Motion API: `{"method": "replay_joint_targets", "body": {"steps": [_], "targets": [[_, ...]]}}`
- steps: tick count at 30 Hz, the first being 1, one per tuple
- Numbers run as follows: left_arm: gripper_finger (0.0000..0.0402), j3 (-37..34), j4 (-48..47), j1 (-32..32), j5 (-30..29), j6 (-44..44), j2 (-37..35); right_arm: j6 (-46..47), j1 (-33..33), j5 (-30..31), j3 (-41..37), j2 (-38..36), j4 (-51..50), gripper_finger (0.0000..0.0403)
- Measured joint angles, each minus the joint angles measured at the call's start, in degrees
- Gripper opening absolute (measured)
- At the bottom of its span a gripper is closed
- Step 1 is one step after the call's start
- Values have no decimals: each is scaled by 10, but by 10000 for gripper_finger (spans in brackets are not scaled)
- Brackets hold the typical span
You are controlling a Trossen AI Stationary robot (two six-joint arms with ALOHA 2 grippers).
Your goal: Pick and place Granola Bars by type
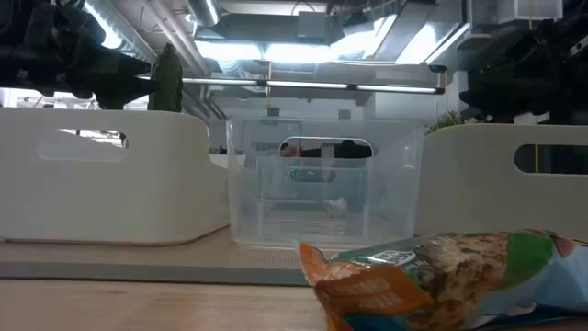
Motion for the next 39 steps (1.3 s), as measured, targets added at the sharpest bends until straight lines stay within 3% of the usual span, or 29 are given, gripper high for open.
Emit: {"method": "replay_joint_targets", "body": {"steps": [25,31,36,39], "targets": [[208,0,2,0,-3,0,0,0,0,0,0,0,0,168],[207,0,42,0,-49,0,0,0,0,0,0,0,0,168],[209,0,78,0,-132,50,0,0,0,0,0,0,0,168],[208,0,96,0,-140,59,0,0,0,0,0,0,0,168]]}}
